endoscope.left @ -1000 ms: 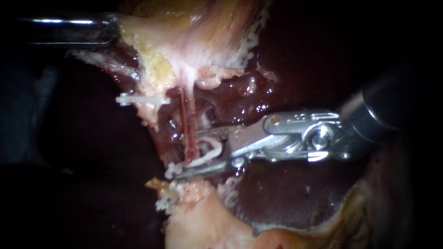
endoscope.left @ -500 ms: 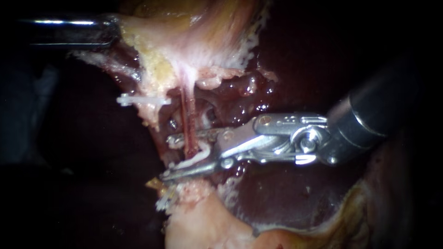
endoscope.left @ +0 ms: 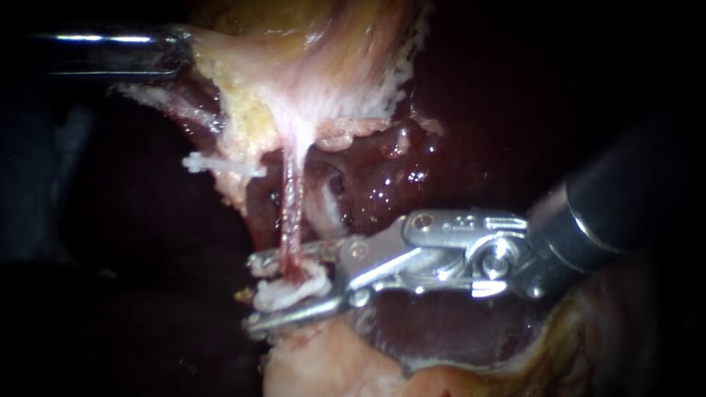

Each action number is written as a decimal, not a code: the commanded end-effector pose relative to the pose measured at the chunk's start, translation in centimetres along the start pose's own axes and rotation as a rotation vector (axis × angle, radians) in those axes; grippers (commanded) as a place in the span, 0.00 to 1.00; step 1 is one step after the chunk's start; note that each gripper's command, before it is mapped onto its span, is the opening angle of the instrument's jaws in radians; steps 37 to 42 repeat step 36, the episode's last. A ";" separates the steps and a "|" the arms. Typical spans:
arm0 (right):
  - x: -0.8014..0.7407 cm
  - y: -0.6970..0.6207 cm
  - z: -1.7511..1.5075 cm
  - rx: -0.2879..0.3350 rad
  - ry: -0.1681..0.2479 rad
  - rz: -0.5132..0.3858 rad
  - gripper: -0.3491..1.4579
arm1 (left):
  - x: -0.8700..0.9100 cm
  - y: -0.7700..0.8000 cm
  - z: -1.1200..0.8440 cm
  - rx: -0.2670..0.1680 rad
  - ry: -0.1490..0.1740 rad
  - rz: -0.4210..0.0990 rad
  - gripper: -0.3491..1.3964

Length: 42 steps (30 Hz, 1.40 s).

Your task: Clipping second clip right tube

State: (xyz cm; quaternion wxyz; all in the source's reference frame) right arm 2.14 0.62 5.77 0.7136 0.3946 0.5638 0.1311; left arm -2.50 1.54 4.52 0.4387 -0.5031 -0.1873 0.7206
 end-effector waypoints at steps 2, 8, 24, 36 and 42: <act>0.01 -0.01 0.01 0.002 -0.002 -0.002 0.42 | 0.00 0.00 0.00 0.000 0.000 0.000 0.00; 0.05 0.05 -0.02 -0.023 0.006 0.002 0.32 | 0.00 0.00 0.00 0.000 0.000 0.000 0.00; 0.04 0.14 -0.08 -0.031 0.009 0.027 0.00 | 0.00 0.00 0.01 0.000 0.000 0.000 0.00; 0.03 0.16 -0.09 -0.031 0.009 0.027 0.00 | -0.01 0.00 0.01 0.001 0.000 0.000 0.00; 0.03 0.16 -0.09 -0.031 0.009 0.027 0.00 | -0.01 0.00 0.01 0.001 0.000 0.000 0.00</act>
